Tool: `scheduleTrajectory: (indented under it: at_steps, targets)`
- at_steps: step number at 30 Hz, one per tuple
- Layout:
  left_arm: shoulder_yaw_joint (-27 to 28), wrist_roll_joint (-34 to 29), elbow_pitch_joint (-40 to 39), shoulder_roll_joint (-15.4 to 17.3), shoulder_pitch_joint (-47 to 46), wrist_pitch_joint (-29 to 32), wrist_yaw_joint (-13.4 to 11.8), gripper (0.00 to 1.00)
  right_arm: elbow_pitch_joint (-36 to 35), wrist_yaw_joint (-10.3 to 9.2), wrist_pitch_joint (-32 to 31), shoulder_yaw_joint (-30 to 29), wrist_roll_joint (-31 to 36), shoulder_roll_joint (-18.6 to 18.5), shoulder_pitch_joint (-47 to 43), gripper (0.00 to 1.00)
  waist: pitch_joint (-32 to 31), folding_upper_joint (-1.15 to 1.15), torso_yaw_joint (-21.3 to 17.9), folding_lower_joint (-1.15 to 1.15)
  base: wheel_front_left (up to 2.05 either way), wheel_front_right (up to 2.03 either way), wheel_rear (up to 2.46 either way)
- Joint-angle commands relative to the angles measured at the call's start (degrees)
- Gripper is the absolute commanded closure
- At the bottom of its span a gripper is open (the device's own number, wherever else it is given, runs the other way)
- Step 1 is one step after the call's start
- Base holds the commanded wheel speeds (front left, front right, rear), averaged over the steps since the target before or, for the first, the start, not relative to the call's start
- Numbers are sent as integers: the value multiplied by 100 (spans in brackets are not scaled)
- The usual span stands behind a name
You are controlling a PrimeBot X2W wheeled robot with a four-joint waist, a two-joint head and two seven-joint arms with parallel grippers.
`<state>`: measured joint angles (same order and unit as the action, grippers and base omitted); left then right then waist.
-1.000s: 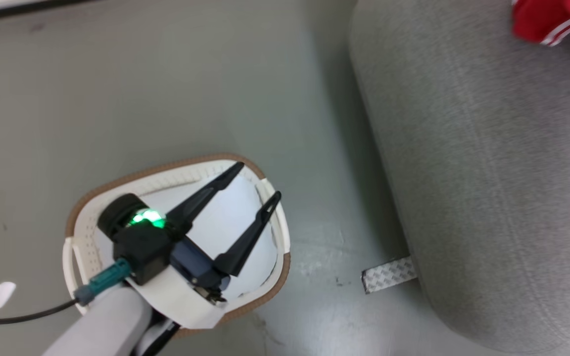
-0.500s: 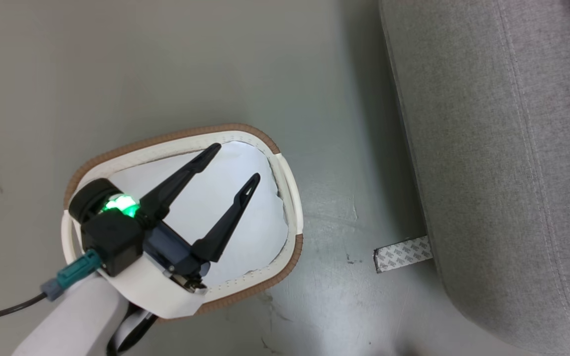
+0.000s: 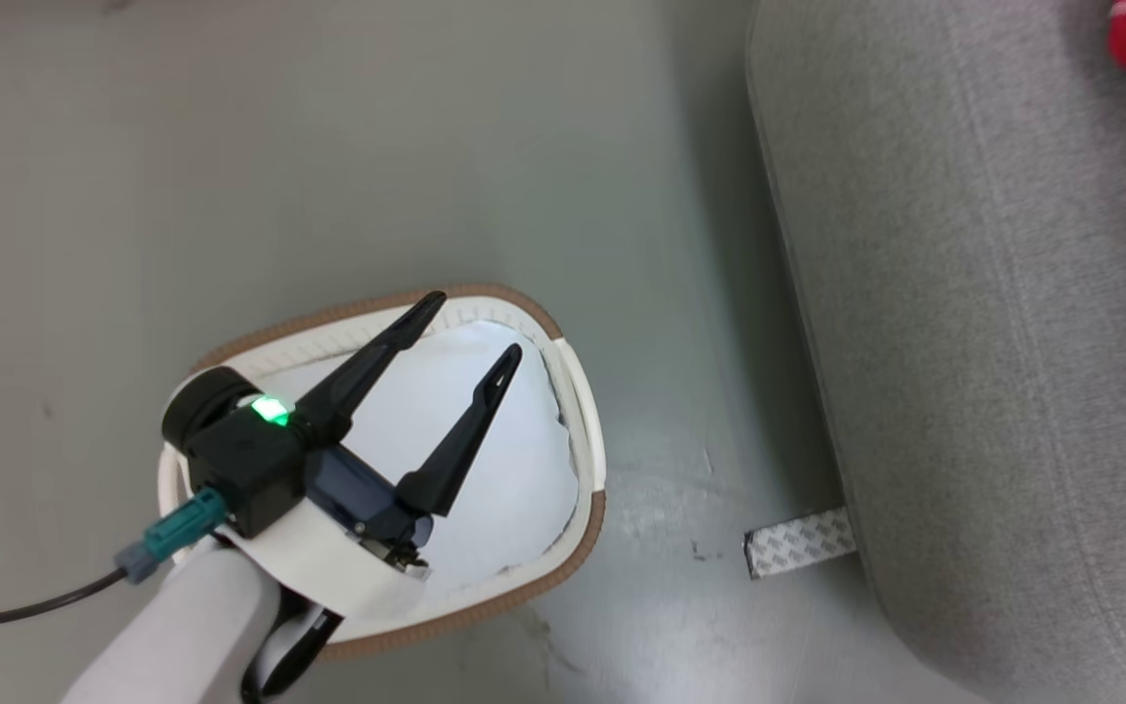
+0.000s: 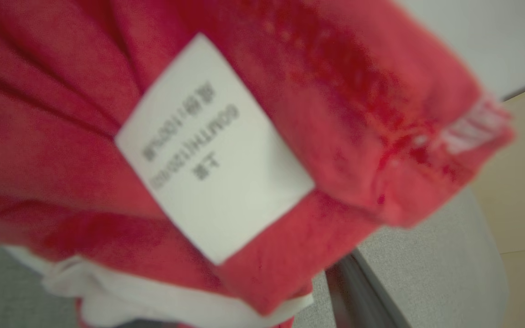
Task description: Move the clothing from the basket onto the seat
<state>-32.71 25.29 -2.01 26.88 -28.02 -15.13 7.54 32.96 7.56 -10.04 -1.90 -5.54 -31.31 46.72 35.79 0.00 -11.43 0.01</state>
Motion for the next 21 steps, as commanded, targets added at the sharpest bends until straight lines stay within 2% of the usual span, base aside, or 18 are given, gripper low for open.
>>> scheduleTrajectory:
  at_steps: [1, 9, 16, 21]
  targets:
    - [56, -36, 75, -73, 88, -3, -11, 0, 52, -14, -69, 134, -163, -133, -160, 0, -335, 0, 21, -1, 0, 0, 0]
    - [486, -186, 544, -541, 367, -3, -11, 0, -227, -15, 142, 855, -844, -683, -683, 0, -1309, 0, 105, -1, 0, 0, 0]
    - [1007, -342, 826, -905, 629, -3, -19, 0, -645, -15, 395, 1197, -1470, -925, -1055, 0, -2027, 0, 234, -1, 0, 0, 0]
    - [1582, -529, 898, -1151, 867, -3, -100, 0, -1079, -15, 711, 1317, -1720, -892, -1277, 0, -2530, 0, 357, -1, 0, 0, 0]
